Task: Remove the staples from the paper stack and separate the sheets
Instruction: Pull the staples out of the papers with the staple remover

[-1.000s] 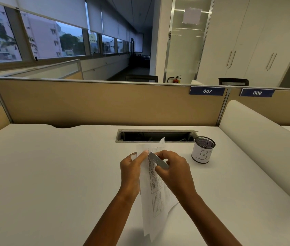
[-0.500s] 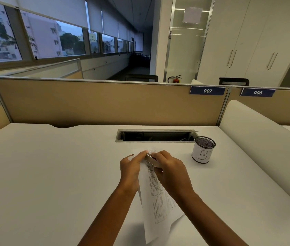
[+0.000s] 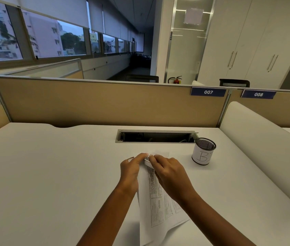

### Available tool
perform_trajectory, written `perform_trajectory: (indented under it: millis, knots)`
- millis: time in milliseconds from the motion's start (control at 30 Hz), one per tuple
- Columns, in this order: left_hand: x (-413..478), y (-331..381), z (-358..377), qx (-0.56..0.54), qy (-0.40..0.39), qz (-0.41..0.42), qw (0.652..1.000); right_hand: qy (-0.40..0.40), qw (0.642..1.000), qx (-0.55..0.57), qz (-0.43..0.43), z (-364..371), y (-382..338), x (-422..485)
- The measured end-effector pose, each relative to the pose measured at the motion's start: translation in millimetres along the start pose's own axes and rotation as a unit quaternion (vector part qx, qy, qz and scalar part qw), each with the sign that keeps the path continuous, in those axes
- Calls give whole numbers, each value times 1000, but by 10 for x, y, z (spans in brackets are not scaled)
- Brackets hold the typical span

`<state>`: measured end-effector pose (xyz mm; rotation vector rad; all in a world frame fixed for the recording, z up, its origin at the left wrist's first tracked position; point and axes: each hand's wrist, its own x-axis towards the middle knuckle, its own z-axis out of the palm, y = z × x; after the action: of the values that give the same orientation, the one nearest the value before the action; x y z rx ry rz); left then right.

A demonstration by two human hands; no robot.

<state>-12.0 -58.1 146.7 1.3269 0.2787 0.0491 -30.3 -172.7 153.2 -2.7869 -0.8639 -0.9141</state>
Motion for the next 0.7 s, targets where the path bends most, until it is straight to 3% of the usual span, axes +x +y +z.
perform_trajectory:
  millis: [167, 267, 400, 533, 700]
  knots:
    - [-1, -32, -21, -23, -22, -12, 999, -35, 995, 86, 44, -10, -10, -53]
    - [-1, -46, -46, -46, -41, -15, 998, -29, 961, 229, 151, -25, 10, -76]
    - [-5, -35, -41, -38, -58, 0, 998, -4, 916, 306, 259, 0, 76, -60]
    - [-18, -27, -24, -13, -48, 33, 998, -7, 908, 313, 279, -32, 92, -9]
    - [-37, -9, -16, -6, -44, 48, 998, -9, 930, 266, 255, -78, 72, 42]
